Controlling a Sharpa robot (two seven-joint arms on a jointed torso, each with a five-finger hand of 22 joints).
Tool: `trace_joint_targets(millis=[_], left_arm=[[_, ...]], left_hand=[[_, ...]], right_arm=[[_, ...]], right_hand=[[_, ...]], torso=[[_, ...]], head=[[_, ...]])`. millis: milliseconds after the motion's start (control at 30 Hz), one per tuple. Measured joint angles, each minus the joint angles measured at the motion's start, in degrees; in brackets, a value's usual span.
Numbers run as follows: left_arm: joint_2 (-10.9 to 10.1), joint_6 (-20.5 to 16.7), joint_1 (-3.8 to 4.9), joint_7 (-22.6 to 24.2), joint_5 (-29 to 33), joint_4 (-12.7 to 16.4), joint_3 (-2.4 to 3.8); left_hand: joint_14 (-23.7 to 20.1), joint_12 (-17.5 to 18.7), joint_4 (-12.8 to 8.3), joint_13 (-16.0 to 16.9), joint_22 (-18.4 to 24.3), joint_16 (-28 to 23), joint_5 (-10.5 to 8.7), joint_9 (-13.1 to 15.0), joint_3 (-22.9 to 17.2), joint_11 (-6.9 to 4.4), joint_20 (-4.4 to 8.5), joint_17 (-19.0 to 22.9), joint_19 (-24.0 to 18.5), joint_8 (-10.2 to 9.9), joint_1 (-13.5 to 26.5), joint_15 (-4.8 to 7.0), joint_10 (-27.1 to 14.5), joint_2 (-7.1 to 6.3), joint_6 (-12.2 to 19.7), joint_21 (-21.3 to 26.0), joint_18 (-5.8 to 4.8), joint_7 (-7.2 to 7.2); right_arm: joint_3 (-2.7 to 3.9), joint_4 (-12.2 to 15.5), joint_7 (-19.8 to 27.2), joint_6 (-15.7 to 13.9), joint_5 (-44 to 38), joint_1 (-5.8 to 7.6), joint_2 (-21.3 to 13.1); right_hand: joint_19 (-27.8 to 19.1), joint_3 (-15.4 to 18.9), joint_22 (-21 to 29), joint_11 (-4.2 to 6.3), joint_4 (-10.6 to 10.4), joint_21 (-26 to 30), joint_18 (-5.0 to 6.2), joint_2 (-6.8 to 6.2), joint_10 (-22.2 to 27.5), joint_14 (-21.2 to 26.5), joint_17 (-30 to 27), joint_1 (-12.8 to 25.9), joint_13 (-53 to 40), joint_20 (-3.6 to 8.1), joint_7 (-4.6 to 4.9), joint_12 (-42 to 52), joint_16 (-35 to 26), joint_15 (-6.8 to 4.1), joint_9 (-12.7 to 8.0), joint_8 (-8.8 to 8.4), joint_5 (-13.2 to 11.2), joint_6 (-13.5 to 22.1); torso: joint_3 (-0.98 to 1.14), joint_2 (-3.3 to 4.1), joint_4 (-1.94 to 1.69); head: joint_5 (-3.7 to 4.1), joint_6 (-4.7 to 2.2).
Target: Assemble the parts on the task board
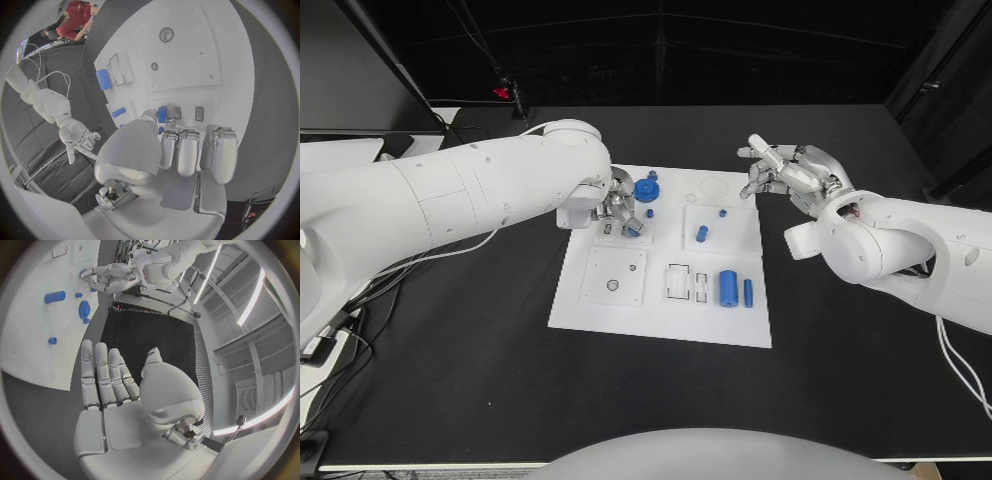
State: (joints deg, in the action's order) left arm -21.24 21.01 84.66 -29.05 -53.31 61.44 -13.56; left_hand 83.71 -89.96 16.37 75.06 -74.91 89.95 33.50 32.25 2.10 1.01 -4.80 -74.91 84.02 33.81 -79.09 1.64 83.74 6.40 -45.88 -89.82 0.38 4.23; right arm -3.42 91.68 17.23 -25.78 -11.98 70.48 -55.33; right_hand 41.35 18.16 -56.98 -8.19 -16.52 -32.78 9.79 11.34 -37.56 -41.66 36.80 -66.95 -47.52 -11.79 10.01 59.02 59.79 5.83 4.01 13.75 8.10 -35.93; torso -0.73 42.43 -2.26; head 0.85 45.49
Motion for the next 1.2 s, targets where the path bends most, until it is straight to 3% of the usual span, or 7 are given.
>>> trace_joint_targets(millis=[200,367,533,933,1200], left_arm=[[-0.2,-0.4,0.0,0.8,0.0,0.2,0.03],[-0.7,-0.8,0.0,1.4,0.0,0.3,0.0],[-1.7,-1.5,-0.01,2.1,0.0,1.0,0.0],[-5.0,-2.2,0.48,3.3,0.9,2.4,0.0],[-5.5,-1.5,0.58,3.0,1.8,1.6,0.0]], left_hand=[[0.2,0.0,0.4,0.0,0.0,0.0,-0.26,0.9,-7.0,-0.01,0.0,0.0,0.0,-0.9,-2.4,0.24,0.0,-2.3,-0.2,0.0,0.0,0.41],[0.4,0.0,2.7,0.0,0.0,0.0,-0.48,2.1,-9.3,-0.11,0.0,0.0,0.0,-1.4,-3.2,0.35,0.1,-3.08,-0.5,0.0,-0.01,0.71],[0.4,-0.1,3.6,0.0,0.0,0.0,-0.67,2.5,-10.6,-0.12,0.0,0.0,0.0,-1.5,-3.5,0.41,0.1,-3.33,-0.5,0.0,0.0,0.72],[0.4,-0.1,3.8,0.0,0.0,0.0,-0.93,2.9,-11.7,-0.12,0.0,0.0,0.0,-2.1,-3.1,0.41,0.1,-3.0,-0.7,0.0,0.0,0.92],[0.4,-0.2,3.9,0.0,0.0,0.0,-1.12,3.2,-12.0,0.09,0.0,0.0,0.0,-2.3,-2.8,0.41,0.3,-2.66,-0.7,0.0,0.0,0.93]], right_arm=[[-0.02,-0.2,-0.2,0.0,0.0,-0.15,0.0],[-0.03,-0.3,-0.3,0.0,0.0,-0.28,0.0],[-0.04,-0.5,-0.4,0.0,0.0,-0.45,0.0],[-0.09,-0.6,-0.8,0.0,0.0,-0.66,-0.1],[-0.11,-0.6,-0.8,0.0,0.0,-0.7,-0.1]], right_hand=[[0.0,0.0,0.0,0.0,0.0,0.0,0.0,0.0,0.0,0.0,-0.1,0.0,0.1,0.0,0.2,0.0,0.0,0.0,0.0,0.0,0.0,0.2],[0.0,0.0,0.1,0.0,0.0,0.0,0.0,0.0,0.0,0.0,-0.2,0.0,0.2,0.0,0.2,0.0,0.0,0.0,0.0,0.0,0.0,0.2],[0.0,0.0,0.1,0.0,0.0,0.0,0.0,0.62,0.0,0.2,-0.3,0.2,0.3,-0.01,0.2,0.2,0.2,0.2,0.0,0.21,0.0,0.2],[-0.2,0.0,0.1,0.0,0.0,0.0,0.0,0.61,0.0,0.2,-0.5,0.1,0.5,-0.21,0.2,0.2,0.2,0.21,0.0,0.48,0.0,0.2],[-0.2,0.0,0.1,0.0,0.0,0.0,0.0,0.6,0.0,0.2,-0.5,0.1,0.5,-0.21,0.2,0.2,0.2,0.2,0.0,0.5,0.0,0.2]], torso=[[0.0,0.0,0.0],[-0.01,0.0,0.0],[-0.01,0.0,0.0],[0.04,-0.02,-0.1],[0.03,0.03,-0.09]], head=[[0.15,0.1],[0.24,0.13],[0.3,0.14],[0.16,0.16],[-0.2,0.18]])
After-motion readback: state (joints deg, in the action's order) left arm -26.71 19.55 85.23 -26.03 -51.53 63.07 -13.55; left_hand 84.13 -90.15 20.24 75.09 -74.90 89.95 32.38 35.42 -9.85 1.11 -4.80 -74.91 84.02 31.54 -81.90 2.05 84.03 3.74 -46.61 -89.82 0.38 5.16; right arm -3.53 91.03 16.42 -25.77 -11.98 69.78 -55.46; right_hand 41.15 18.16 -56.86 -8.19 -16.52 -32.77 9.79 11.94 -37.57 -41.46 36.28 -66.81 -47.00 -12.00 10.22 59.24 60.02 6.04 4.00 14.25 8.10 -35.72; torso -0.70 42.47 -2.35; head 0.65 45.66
